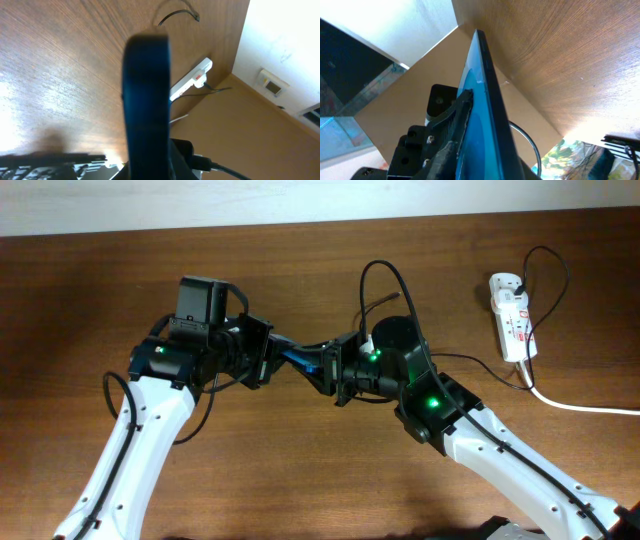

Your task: Plug charger to phone and switch on socket

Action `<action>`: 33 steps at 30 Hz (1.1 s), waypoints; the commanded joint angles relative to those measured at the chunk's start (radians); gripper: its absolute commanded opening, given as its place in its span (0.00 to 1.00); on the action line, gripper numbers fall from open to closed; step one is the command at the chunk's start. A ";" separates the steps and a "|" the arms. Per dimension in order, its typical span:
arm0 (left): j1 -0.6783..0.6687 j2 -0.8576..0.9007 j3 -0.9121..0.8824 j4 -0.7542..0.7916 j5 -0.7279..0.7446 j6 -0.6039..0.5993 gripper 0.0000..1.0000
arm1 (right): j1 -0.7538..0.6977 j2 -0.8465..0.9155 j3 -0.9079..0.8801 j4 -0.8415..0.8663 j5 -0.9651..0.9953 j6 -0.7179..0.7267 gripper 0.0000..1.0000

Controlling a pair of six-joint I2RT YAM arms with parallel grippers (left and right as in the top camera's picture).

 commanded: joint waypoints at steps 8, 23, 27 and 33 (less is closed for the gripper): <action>0.122 -0.004 -0.005 0.005 -0.029 0.422 0.00 | 0.005 -0.011 0.018 -0.143 0.088 -0.338 0.46; 0.174 -0.004 -0.005 -0.081 0.077 0.582 0.00 | 0.004 -0.011 0.018 -0.903 0.368 -0.632 0.70; 0.174 -0.004 -0.005 -0.082 0.077 0.582 0.00 | 0.004 -0.011 0.018 -0.925 0.368 -0.632 0.71; 0.174 -0.004 -0.005 -0.101 0.077 0.582 0.00 | 0.004 -0.011 0.018 -0.962 0.369 -0.632 0.80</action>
